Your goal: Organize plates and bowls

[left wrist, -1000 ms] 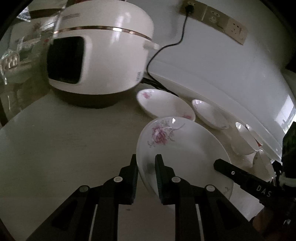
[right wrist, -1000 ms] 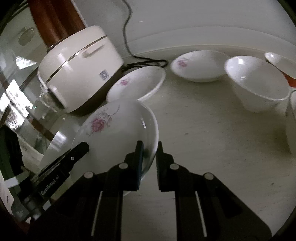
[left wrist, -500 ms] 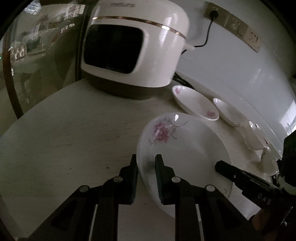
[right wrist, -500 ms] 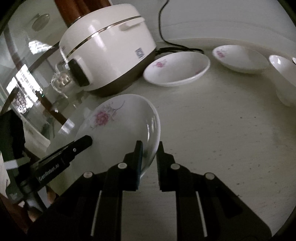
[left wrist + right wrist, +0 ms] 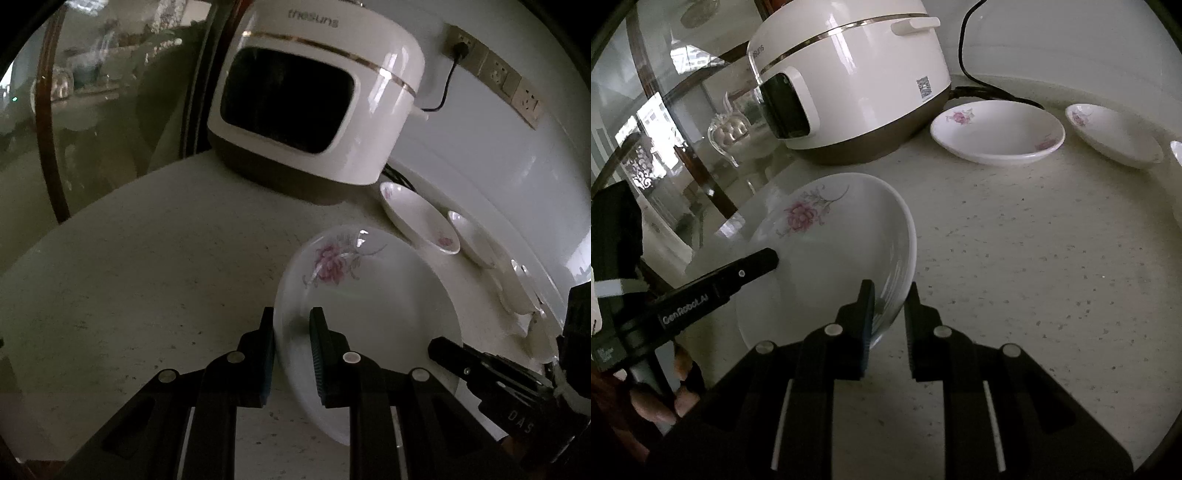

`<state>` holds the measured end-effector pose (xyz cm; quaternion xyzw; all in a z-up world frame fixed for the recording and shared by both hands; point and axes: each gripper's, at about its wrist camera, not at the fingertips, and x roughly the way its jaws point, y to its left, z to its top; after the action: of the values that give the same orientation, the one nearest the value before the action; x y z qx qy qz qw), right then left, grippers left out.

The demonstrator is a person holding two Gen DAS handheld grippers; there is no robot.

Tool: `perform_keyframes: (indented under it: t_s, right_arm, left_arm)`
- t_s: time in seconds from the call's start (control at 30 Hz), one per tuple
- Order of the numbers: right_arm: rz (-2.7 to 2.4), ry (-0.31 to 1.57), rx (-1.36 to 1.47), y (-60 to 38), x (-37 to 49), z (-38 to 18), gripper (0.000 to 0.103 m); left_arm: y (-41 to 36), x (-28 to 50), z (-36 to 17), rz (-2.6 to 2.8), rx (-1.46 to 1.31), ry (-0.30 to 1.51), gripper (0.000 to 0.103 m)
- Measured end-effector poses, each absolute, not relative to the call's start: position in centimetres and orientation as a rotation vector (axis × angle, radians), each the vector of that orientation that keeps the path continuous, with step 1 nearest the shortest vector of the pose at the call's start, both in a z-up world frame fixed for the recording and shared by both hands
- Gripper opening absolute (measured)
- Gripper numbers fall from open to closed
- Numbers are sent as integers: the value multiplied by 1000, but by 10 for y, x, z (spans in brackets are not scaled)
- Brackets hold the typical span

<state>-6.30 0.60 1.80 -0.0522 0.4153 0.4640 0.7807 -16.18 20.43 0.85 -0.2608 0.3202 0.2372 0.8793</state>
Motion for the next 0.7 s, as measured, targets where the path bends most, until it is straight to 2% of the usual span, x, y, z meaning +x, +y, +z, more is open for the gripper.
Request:
perform_keyframes:
  t_s: [0.53,0.63,0.67,0.7]
  right_arm:
    - [1058,936,-95,19,-61,15,20]
    - [1056,946,-101,21,-62,14,27]
    - [1055,945,-107,21,-63,14,30]
    - [1063,941,-100,21,-63,14,41]
  left_arm:
    - [216,-164,0,550,-611,682,19]
    - [218,-166,-1,538,-633,675,25]
    - [219,-168,-1,539,-647,664,30]
    - [220,-171,-1,540,-658,652,38]
